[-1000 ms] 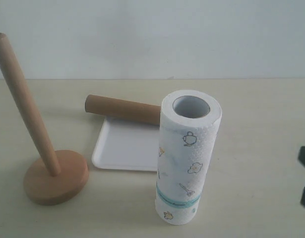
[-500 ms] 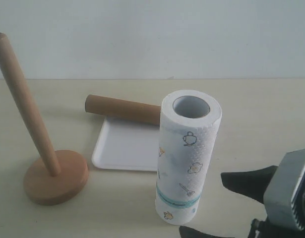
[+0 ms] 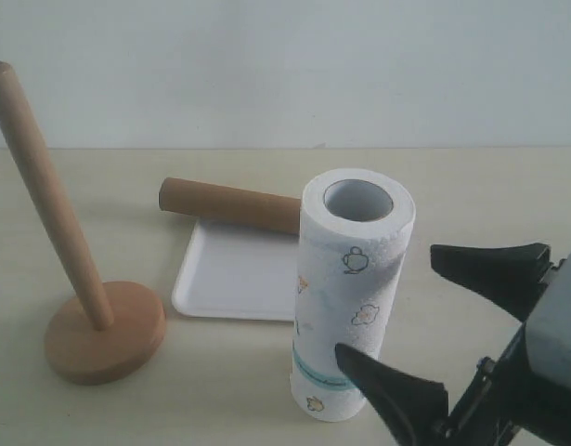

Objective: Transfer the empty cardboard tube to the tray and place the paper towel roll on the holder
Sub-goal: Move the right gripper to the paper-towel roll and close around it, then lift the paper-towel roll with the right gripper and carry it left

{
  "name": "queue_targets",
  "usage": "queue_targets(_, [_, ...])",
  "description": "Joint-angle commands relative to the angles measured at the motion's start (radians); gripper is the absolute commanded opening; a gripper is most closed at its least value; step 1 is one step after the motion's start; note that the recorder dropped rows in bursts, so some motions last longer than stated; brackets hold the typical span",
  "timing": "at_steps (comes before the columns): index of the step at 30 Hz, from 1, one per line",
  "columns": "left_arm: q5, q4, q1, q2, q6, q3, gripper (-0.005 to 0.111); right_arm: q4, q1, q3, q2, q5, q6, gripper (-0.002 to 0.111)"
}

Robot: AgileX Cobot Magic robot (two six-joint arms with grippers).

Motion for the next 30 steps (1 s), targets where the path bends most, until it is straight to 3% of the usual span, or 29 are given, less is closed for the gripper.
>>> queue_targets(1, [-0.001,0.001,0.002,-0.004,0.007,0.004,0.004,0.137,0.003,0.004,0.002,-0.065,-0.130,0.105])
queue_targets(8, [-0.001,0.001,0.002,-0.004,0.007,0.004,0.004,0.137,0.003,0.004,0.094,-0.126,-0.113,0.105])
queue_targets(21, [-0.001,0.001,0.002,-0.004,0.007,0.004,0.004,0.048,0.003,0.004,0.564,-0.704,0.093,0.105])
queue_targets(30, [-0.001,0.001,0.002,-0.004,0.007,0.004,0.004,-0.015,0.001,-0.109,0.789,-0.713,0.185,0.105])
